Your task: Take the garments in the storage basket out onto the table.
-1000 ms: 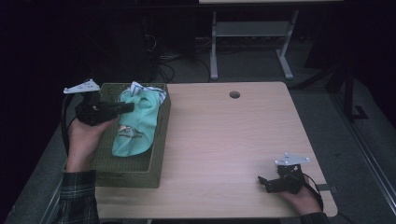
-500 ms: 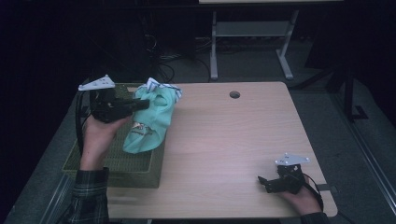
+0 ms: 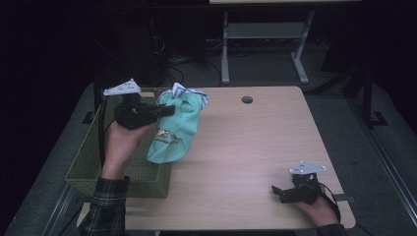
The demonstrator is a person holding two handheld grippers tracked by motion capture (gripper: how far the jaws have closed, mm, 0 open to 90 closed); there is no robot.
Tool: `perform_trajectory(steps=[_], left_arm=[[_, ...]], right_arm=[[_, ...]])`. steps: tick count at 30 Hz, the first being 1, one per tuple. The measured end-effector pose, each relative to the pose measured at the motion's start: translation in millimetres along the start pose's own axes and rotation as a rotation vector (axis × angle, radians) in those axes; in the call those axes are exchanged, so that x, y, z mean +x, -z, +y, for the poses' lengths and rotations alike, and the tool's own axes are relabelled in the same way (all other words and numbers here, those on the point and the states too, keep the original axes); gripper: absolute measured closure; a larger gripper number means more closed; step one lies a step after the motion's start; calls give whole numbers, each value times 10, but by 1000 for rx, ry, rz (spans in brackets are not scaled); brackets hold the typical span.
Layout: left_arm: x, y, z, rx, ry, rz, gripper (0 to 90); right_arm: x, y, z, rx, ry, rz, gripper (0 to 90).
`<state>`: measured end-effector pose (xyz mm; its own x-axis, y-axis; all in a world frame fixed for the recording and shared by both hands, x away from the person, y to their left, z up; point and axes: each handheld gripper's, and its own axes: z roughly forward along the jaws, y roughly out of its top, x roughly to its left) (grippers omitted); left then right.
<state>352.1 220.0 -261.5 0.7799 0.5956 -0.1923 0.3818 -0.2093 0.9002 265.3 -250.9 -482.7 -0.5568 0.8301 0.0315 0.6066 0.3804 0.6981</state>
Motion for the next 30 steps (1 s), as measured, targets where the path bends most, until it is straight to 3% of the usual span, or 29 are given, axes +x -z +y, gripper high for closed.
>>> perform_trajectory(steps=[12,19,30], left_arm=[[-190,-213,23,-5,-18,-22,831],[-327,-405,8,31,-38,-38,831],[-491,-732,-58,66,-38,-85,832]], right_arm=[[-1,1,0,1,2,0,0],[1,1,0,1,-2,0,0],[0,2,0,1,-1,1,0]])
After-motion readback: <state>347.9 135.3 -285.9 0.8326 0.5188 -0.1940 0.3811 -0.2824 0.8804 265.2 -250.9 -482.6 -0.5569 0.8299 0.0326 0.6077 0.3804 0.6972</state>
